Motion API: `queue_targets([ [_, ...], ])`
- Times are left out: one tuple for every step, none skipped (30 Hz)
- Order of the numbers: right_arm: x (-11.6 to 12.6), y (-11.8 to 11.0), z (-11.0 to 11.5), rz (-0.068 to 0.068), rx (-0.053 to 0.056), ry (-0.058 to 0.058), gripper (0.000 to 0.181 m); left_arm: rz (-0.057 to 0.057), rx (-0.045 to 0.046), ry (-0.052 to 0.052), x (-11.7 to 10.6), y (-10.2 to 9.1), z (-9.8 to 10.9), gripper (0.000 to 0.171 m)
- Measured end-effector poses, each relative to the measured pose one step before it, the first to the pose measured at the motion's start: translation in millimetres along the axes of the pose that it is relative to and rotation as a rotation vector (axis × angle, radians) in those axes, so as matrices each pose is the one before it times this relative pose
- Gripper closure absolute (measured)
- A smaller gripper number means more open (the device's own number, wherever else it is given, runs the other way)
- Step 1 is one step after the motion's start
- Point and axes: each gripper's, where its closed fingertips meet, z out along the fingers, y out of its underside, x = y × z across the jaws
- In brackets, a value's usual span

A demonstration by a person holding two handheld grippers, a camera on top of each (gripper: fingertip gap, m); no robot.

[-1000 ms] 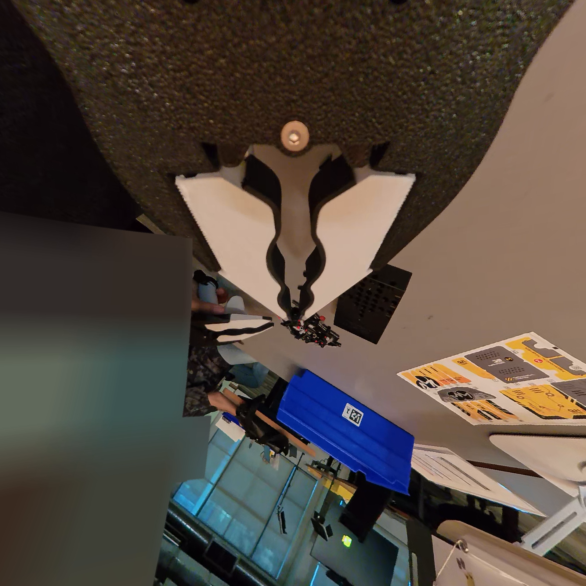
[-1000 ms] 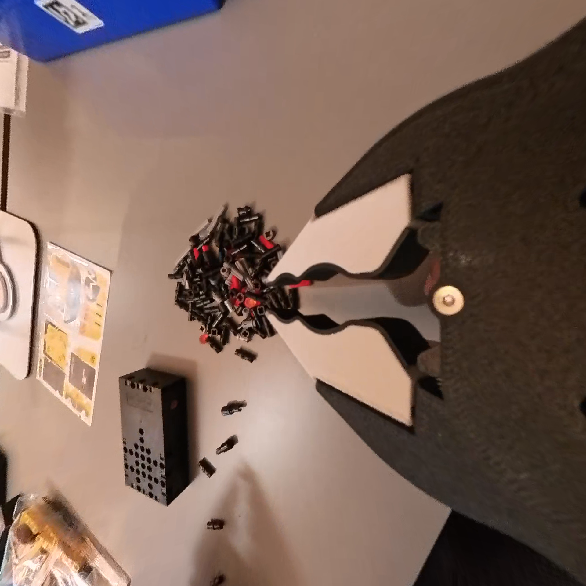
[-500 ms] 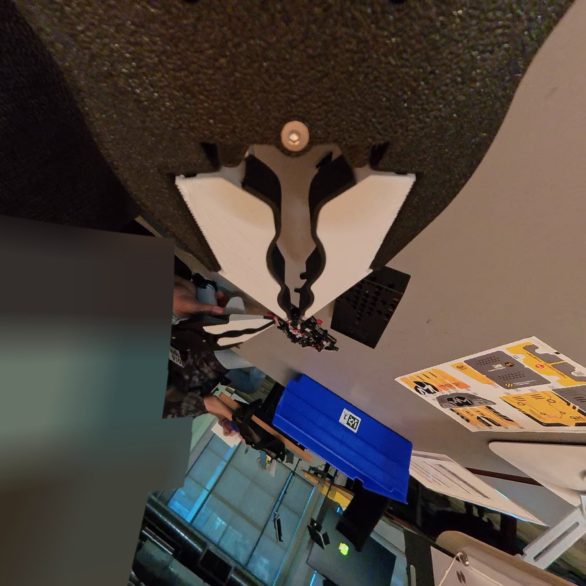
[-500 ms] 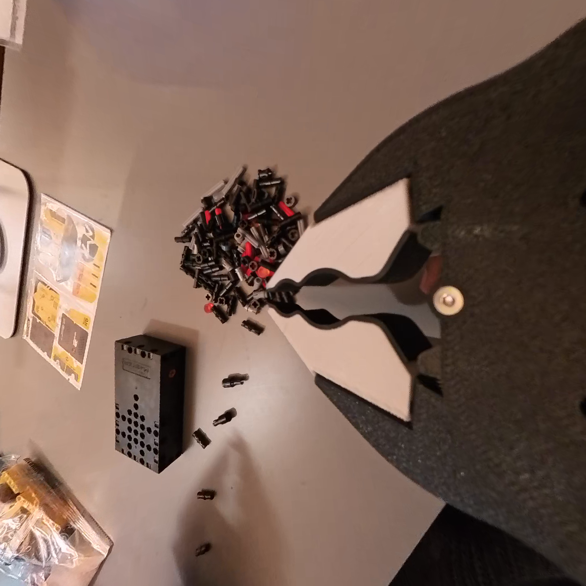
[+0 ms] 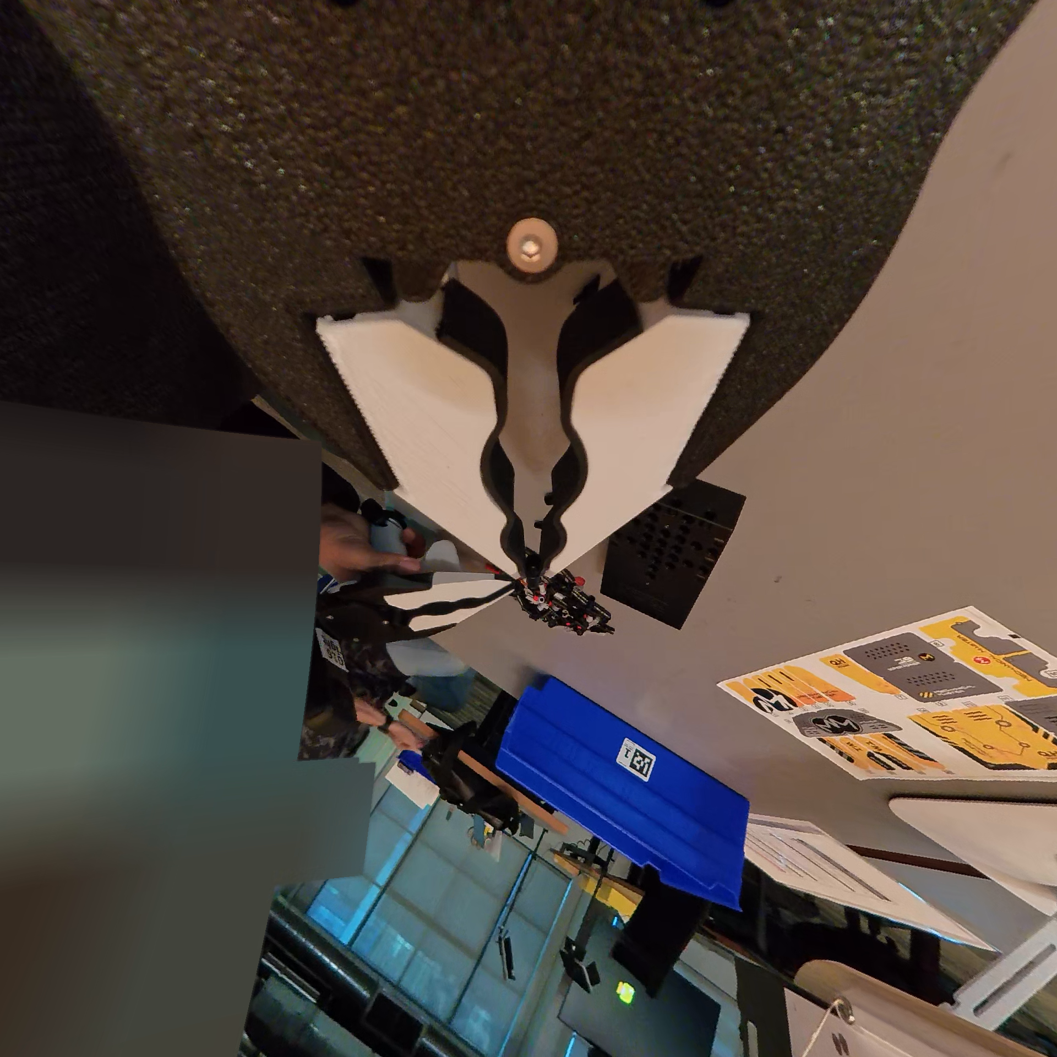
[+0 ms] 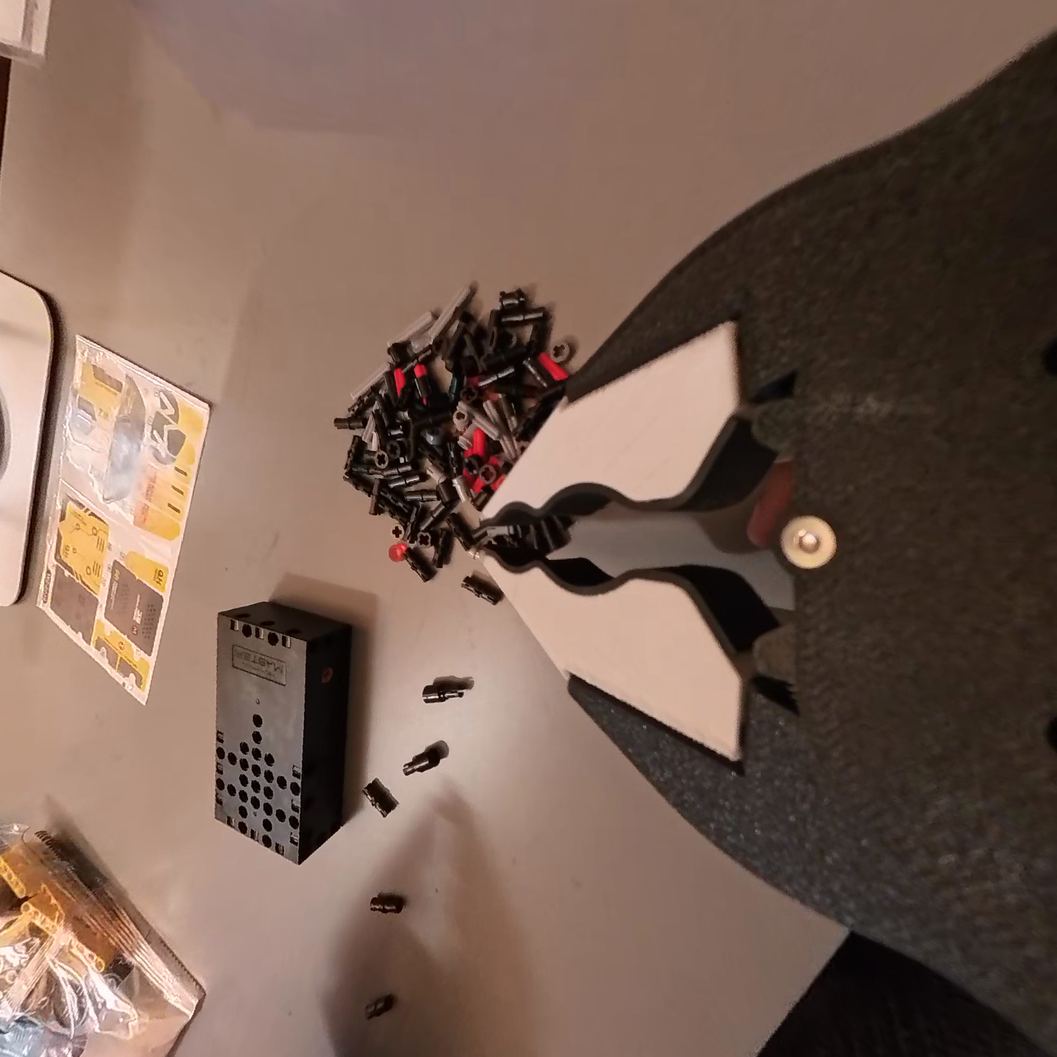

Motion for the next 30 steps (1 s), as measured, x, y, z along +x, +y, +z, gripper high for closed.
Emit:
queue_targets([
  [0.44, -0.48, 0.57, 0.0025, 0.0005, 0.0006, 0.175, -0.0004, -0.00058, 0.0008, 0.08, 0.15, 0.06, 0.168],
  [0.16, -0.78, 0.57, 0.0027, 0.0024, -0.0012, 0.175, -0.0007, -0.00149, 0.0004, -0.03, 0.34, 0.2, 0.168],
  [0.27, -1.05, 0.43, 0.0029, 0.0035, -0.0016, 0.174, -0.0008, -0.00168, -0.0003, -0.22, 0.32, 0.17, 0.168],
  [0.38, -1.06, 0.58, 0.0028, 0.0037, -0.0016, 0.174, -0.0001, -0.00088, -0.0003, -0.02, 0.23, 0.16, 0.168],
  [0.32, -1.06, 0.69, 0.0026, 0.0029, -0.0022, 0.174, 0.0001, -0.0005, -0.0007, -0.18, 0.14, 0.07, 0.168],
  [0.11, -0.82, 0.79, 0.0024, 0.001, -0.0032, 0.174, 0.0001, -0.0004, -0.0009, -0.23, -0.01, 0.05, 0.168],
  [0.11, -0.42, 0.78, 0.0024, -0.0007, -0.0034, 0.173, 0.0001, 0.00016, -0.0008, -0.11, -0.02, 0.01, 0.168],
  [0.23, -0.23, 0.72, 0.0022, -0.0011, -0.0026, 0.172, 0.0002, 0.00045, -0.0008, -0.16, 0.04, -0.06, 0.168],
  [0.13, -0.24, 0.48, 0.0019, -0.0003, -0.0019, 0.172, 0.0001, 0.00013, -0.001, -0.14, -0.01, -0.09, 0.168],
  [0.13, -0.22, 0.23, 0.0018, 0.0002, -0.0011, 0.172, -0.0005, -0.00009, -0.0008, -0.21, 0.05, -0.02, 0.168],
  [0.26, -0.1, -0.01, 0.0024, 0.0005, -0.0005, 0.171, -0.0003, 0.00029, 0.0005, -0.04, 0.0, 0.01, 0.168],
  [0.38, -0.25, -0.16, 0.0037, 0.0017, 0.0004, 0.171, -0.0003, -0.00017, 0.0003, 0.05, 0.01, 0.09, 0.168],
  [0.8, -0.49, -0.41, 0.0054, 0.0042, 0.0017, 0.171, -0.0001, -0.0009, 0.0, -0.08, 0.17, 0.24, 0.168],
  [1.27, -1.24, -0.75, 0.0064, 0.009, 0.0031, 0.171, -0.0001, -0.00123, 0.0006, 0.1, 0.28, 0.13, 0.168],
  [1.87, -2.02, -1.15, 0.0065, 0.0141, 0.005, 0.171, 0.0002, -0.00065, 0.0002, 0.08, 0.11, 0.17, 0.168],
  [2.47, -2.44, -1.16, 0.0066, 0.0163, 0.0065, 0.171, 0.0002, -0.00043, -0.0002, 0.03, 0.1, 0.09, 0.168],
  [3.07, -2.45, -0.96, 0.0067, 0.0151, 0.0063, 0.171, 0.0004, 0.00033, 0.0, 0.03, -0.12, -0.08, 0.168],
  [3.28, -1.96, -0.53, 0.005, 0.0103, 0.0046, 0.171, 0.0003, 0.00027, -0.0005, -0.09, -0.04, 0.02, 0.168],
  [3.57, -1.24, 0.08, 0.0019, 0.0037, 0.0034, 0.171, -0.0001, -0.00053, -0.0008, -0.17, 0.15, 0.07, 0.168],
  [3.64, -0.39, 0.68, -0.0023, -0.0033, 0.0036, 0.171, -0.0007, -0.00024, -0.0003, -0.18, 0.16, -0.02, 0.168],
  [3.87, 0.18, 1.11, -0.0093, -0.0095, 0.0059, 0.171, -0.0006, -0.00026, -0.0002, -0.13, 0.06, 0.07, 0.168],
  [4.51, 0.47, 1.58, -0.0167, -0.0136, 0.0109, 0.171, -0.0001, -0.00118, -0.0012, -0.38, 0.25, 0.21, 0.168],
  [4.83, 0.72, 1.87, -0.0203, -0.0179, 0.0135, 0.171, -0.0003, -0.00102, -0.0015, -0.31, 0.29, 0.14, 0.168],
  [4.34, 0.93, 2.4, -0.0201, -0.0229, 0.0102, 0.171, -0.0008, -0.00115, -0.0007, -0.35, 0.19, 0.19, 0.168],
  [3.86, 0.66, 2.69, -0.017, -0.023, 0.0055, 0.171, -0.0009, -0.00134, -0.0009, -0.29, 0.27, 0.2, 0.168],
  [3.22, 0.12, 2.79, -0.0117, -0.0202, 0.0006, 0.171, -0.0002, -0.00084, -0.001, -0.27, 0.14, 0.03, 0.168],
  [2.75, -0.25, 2.75, -0.0063, -0.0166, -0.003, 0.171, 0.0004, -0.0006, -0.0015, -0.38, 0.11, 0.05, 0.168],
  [2.33, -0.73, 2.53, -0.0028, -0.0115, -0.0044, 0.171, 0.0004, -0.00045, -0.0021, -0.41, 0.01, -0.05, 0.168],
  [1.73, -0.71, 2.28, -0.0006, -0.0086, -0.0062, 0.171, 0.0001, 0.00003, -0.0025, -0.48, 0.05, -0.11, 0.168],
  [1.01, -0.45, 2.04, 0.001, -0.0083, -0.0071, 0.171, -0.0005, 0.0, -0.0026, -0.66, 0.05, -0.23, 0.168],
])
